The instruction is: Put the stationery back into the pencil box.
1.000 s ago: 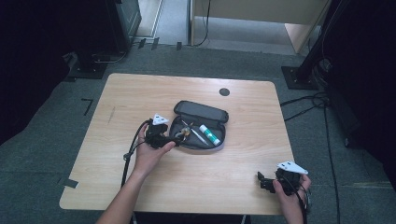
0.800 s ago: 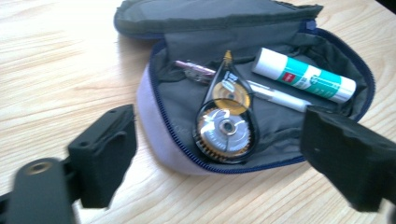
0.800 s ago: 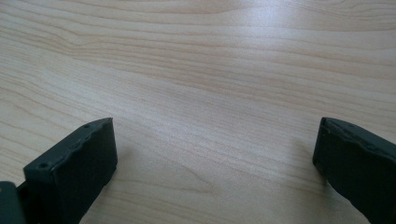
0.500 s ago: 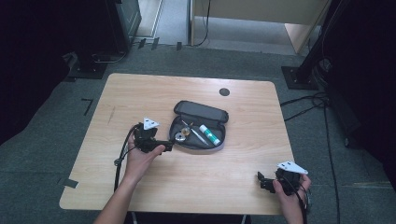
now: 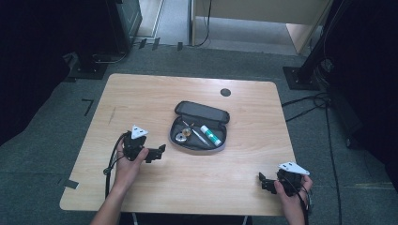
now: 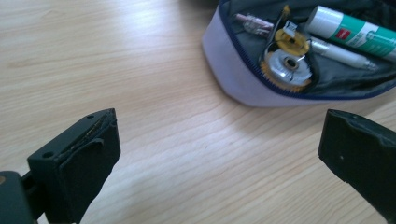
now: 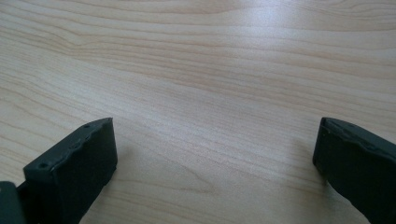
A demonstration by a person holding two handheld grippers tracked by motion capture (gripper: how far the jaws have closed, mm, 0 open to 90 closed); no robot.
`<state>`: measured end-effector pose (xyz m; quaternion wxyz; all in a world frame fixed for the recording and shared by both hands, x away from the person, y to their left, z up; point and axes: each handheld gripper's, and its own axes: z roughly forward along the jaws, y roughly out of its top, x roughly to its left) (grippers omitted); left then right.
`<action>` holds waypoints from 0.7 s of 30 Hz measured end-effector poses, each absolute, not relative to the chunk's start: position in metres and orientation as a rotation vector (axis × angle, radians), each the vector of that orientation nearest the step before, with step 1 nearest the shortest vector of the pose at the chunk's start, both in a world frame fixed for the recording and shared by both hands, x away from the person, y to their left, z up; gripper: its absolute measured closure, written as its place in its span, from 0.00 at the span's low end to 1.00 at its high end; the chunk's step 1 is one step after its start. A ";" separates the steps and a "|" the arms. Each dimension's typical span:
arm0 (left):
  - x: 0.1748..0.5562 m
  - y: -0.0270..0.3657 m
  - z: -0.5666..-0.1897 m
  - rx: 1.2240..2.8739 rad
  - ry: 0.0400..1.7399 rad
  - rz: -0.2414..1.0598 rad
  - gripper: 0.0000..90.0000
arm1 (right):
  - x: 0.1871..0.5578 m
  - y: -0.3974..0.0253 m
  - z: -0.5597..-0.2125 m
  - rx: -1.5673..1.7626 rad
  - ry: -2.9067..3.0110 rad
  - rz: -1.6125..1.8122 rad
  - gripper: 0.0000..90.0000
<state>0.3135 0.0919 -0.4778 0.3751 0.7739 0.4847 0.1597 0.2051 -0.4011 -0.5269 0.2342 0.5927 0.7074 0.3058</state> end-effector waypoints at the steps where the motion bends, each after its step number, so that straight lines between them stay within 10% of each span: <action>1: 0.312 0.094 -0.479 1.979 1.247 0.411 0.00 | 0.205 -0.401 -0.527 1.627 1.942 0.839 0.00; 21: 0.283 0.147 -0.500 1.973 1.318 0.485 0.00 | 0.205 -0.401 -0.527 1.627 1.944 0.837 0.00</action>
